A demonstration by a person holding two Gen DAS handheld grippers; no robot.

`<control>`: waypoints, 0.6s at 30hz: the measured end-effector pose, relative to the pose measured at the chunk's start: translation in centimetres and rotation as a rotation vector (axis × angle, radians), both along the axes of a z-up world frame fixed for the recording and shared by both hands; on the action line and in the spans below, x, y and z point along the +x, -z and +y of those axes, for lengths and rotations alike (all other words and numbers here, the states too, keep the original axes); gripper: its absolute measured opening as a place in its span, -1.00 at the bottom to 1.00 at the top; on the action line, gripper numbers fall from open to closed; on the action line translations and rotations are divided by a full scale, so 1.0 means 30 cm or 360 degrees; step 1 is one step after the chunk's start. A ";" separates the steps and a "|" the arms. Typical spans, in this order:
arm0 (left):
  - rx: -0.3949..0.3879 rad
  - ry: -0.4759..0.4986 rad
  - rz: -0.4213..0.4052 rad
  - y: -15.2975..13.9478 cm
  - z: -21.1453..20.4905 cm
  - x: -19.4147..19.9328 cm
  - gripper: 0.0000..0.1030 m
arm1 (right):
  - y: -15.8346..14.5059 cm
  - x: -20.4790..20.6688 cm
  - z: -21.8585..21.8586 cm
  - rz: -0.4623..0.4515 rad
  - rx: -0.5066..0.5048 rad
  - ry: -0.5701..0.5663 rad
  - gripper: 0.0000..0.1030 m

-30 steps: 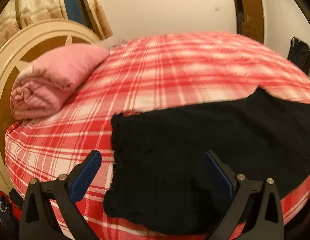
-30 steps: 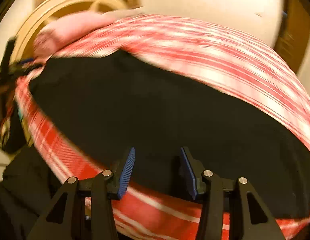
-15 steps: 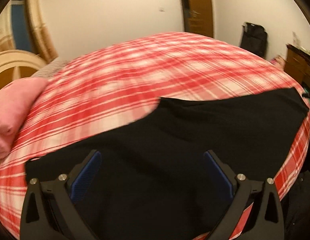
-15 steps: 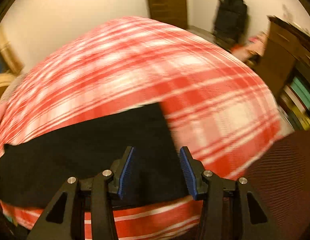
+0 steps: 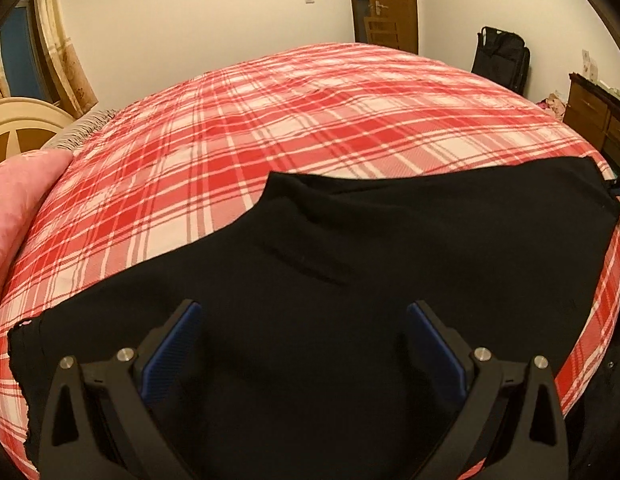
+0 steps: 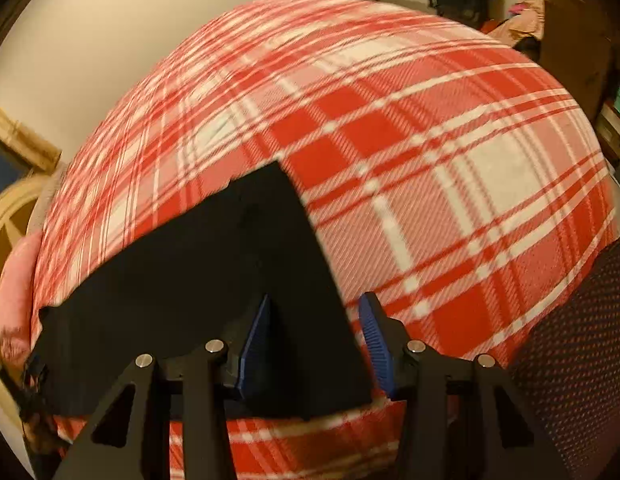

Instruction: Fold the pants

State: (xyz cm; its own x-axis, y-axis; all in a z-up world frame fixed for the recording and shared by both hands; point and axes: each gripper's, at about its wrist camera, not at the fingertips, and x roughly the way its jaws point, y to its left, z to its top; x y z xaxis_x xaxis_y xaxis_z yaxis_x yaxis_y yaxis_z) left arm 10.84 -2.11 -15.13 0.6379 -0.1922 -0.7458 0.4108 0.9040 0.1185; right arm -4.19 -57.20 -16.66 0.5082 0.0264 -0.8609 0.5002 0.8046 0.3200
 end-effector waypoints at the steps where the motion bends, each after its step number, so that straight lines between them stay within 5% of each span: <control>1: 0.0002 -0.0006 0.0005 0.005 0.001 0.001 1.00 | 0.001 -0.002 0.008 0.0005 -0.0002 -0.0020 -0.06; 5: 0.0005 -0.0016 0.0023 0.018 0.001 0.008 1.00 | 0.008 0.010 0.019 0.0019 -0.0052 -0.0017 -0.25; 7: -0.0001 -0.0012 0.0031 0.021 -0.005 0.009 1.00 | -0.008 0.008 0.028 -0.0034 -0.0030 -0.0028 -0.78; 14: -0.0049 0.0026 0.0004 -0.014 -0.023 -0.013 1.00 | -0.112 0.030 0.148 -0.0151 -0.0189 -0.0092 -0.78; 18: -0.0103 0.0068 0.0008 -0.036 -0.030 -0.029 1.00 | -0.246 0.087 0.346 -0.0249 -0.0375 -0.0267 -0.79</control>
